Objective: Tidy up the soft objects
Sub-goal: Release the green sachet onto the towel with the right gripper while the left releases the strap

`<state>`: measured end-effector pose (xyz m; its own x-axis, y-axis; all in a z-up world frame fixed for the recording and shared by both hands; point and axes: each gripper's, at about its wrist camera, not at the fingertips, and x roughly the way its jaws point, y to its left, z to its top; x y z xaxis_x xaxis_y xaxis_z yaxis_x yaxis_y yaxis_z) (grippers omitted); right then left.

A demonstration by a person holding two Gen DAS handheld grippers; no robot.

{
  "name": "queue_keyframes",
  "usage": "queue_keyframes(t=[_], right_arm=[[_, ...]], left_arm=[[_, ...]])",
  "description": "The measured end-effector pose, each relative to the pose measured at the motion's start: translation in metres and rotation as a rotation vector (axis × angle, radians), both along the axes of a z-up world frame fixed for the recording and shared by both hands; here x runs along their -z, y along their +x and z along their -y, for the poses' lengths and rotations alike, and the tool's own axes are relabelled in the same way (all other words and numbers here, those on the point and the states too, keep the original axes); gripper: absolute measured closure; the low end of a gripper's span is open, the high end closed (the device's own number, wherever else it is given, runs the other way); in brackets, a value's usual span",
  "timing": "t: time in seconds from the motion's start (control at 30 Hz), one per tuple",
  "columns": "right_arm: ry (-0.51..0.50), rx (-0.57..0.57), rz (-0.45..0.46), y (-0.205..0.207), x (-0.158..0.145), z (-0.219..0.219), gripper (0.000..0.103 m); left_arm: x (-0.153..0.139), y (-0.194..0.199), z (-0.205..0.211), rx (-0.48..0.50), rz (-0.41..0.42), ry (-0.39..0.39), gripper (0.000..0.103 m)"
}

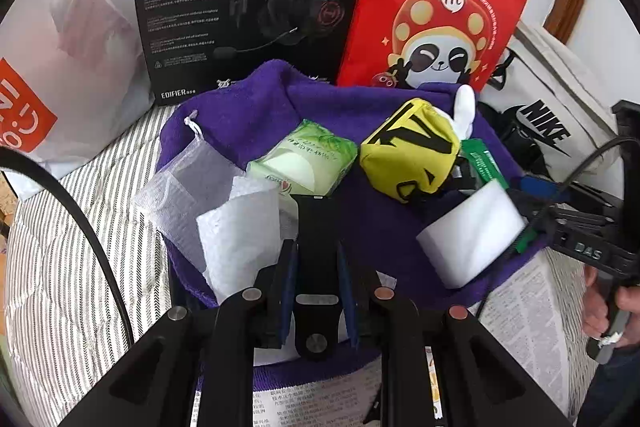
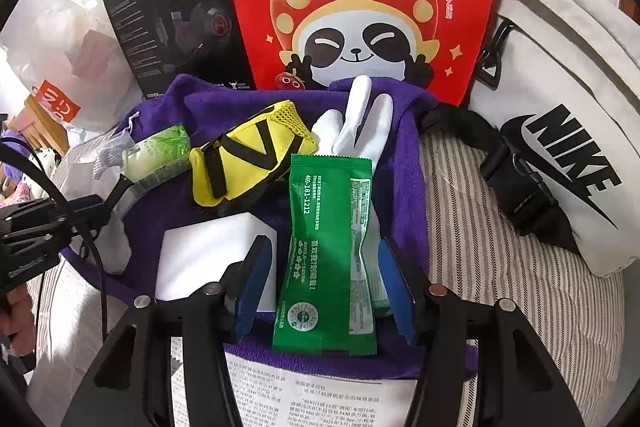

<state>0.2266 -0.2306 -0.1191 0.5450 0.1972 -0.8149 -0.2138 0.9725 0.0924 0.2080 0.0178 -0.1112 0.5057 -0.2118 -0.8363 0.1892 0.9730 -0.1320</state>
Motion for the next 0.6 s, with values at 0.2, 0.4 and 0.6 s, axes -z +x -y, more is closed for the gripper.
queue_keyframes(t=[0.2, 0.4, 0.6], right_arm=[[-0.002, -0.006, 0.006, -0.006, -0.005, 0.001, 0.048], [0.004, -0.004, 0.006, -0.009, -0.005, 0.001, 0.048], [0.002, -0.002, 0.003, -0.013, -0.006, 0.002, 0.048]], left_arm=[[0.011, 0.004, 0.000, -0.018, -0.033, 0.006, 0.083], [0.015, 0.008, 0.000, -0.022, -0.055, 0.018, 0.083], [0.016, 0.007, 0.001, -0.012, -0.081, 0.008, 0.063]])
